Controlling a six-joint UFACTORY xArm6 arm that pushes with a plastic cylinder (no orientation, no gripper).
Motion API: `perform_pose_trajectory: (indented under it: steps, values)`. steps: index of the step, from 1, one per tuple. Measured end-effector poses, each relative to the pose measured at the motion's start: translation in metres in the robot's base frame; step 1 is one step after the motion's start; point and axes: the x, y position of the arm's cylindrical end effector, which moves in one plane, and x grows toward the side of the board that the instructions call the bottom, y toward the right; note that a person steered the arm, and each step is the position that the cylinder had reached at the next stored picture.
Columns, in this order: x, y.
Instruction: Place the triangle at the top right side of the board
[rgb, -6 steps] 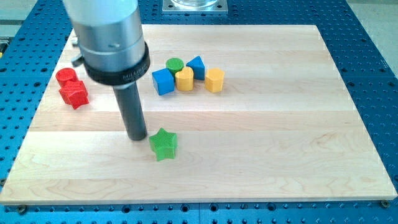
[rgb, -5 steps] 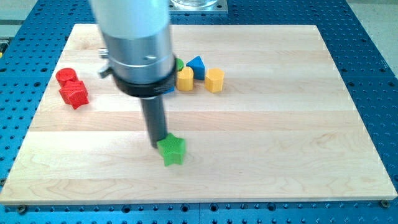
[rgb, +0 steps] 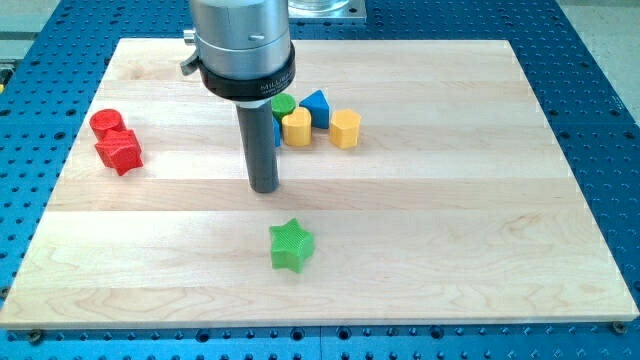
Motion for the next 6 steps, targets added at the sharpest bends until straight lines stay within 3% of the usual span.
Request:
perform_pose_trajectory:
  steps: [2,4,5,6]
  values:
    - [-0.004,-0.002]
    - [-0.077,-0.007]
    - [-0.076,-0.033]
    - [-0.092,0.039]
